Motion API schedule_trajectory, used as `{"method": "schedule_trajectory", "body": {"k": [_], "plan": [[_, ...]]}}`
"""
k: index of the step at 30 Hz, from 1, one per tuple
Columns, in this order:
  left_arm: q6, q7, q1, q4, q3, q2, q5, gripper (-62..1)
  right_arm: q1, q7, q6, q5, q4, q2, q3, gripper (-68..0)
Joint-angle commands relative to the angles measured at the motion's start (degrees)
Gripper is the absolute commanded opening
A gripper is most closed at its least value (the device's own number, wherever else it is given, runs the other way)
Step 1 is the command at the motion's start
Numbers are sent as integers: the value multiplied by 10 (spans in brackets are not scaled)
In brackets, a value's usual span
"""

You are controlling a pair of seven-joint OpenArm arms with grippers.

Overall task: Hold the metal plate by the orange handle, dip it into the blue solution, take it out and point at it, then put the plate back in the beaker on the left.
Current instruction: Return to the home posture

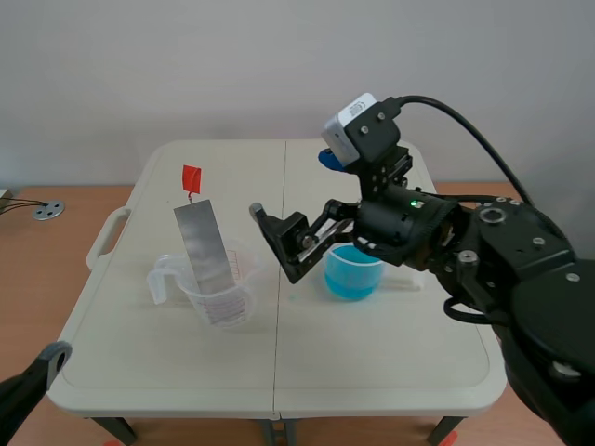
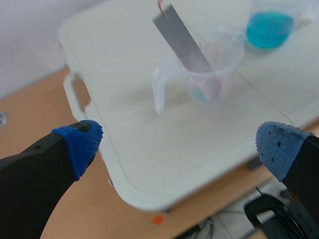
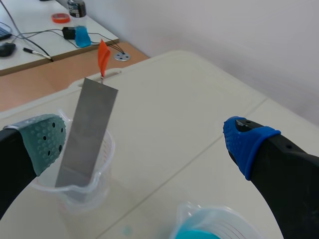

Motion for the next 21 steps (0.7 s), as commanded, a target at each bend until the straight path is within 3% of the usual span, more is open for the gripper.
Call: {"method": "schedule_trajectory", "body": {"k": [1,5,9,13,21], "plan": [[-6,-2,-19,6,-6,-7,-5,14,-15,-5,0,22,45,16,17,-12],[-34,12,-64,7,-2,-30,-6,14,-71,-42,0,46,130,50,54,-12],[-36,14,-98,10,20,-58,-6,14,-127,-64,2,71,199,73,91,-12],[-35,20,-113,32,59,-86,-6,14,-180,-81,20,71,253,76,132,-12],[-31,20,-112,110,112,-104,-8,14,-266,-83,22,70,317,76,188,-12]]}}
